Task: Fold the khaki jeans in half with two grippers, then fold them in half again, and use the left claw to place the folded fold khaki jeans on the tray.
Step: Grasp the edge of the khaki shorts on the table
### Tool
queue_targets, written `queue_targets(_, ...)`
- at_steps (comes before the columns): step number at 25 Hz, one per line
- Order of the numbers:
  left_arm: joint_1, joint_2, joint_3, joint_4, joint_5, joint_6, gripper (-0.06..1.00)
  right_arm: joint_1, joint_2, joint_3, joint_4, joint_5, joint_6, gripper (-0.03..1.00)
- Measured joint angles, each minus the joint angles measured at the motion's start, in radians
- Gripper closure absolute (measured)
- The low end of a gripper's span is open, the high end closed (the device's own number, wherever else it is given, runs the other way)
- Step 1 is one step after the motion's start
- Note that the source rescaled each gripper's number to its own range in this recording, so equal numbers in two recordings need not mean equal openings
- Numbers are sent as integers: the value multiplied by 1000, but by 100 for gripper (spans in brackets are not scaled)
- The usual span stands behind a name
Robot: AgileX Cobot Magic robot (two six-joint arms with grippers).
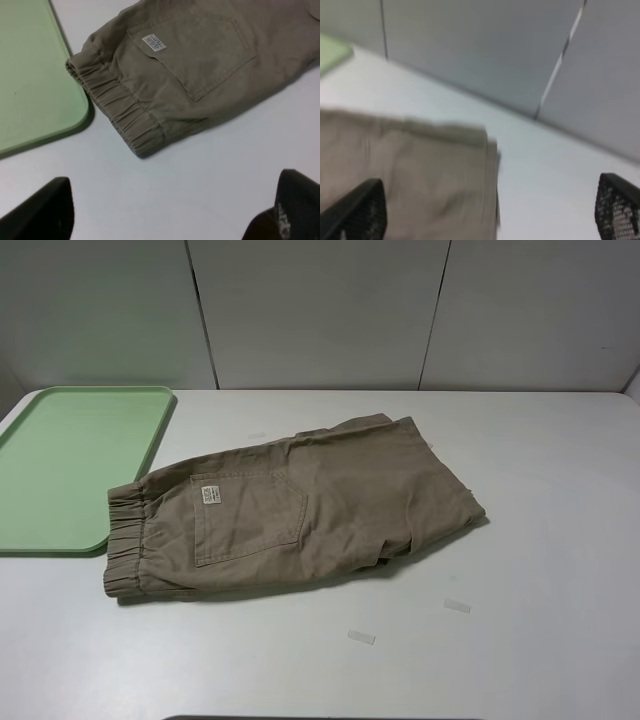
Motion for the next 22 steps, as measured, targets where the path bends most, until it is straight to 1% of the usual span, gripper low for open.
queue_targets(3,0,0,0,0,0,0,16,0,46,1,0,47,0,5)
queue_targets(8,0,0,0,0,0,0,16,0,138,1,-7,55,0,5)
queue_targets(12,0,0,0,0,1,0,16,0,223,2,-42,48,0,5)
queue_targets(15,0,0,0,0,1,0,16,0,281,2,-50,17,0,5)
queue_targets(18,0,0,0,0,1,0,16,0,334,2,-62,-43,0,5)
queue_targets(20,0,0,0,0,1,0,16,0,368,2,-91,-82,1,5)
queue_targets(21,0,0,0,0,1,0,16,0,368,2,-91,-82,1,5)
queue_targets(22,0,0,0,0,1,0,16,0,390,2,-99,-104,6,5)
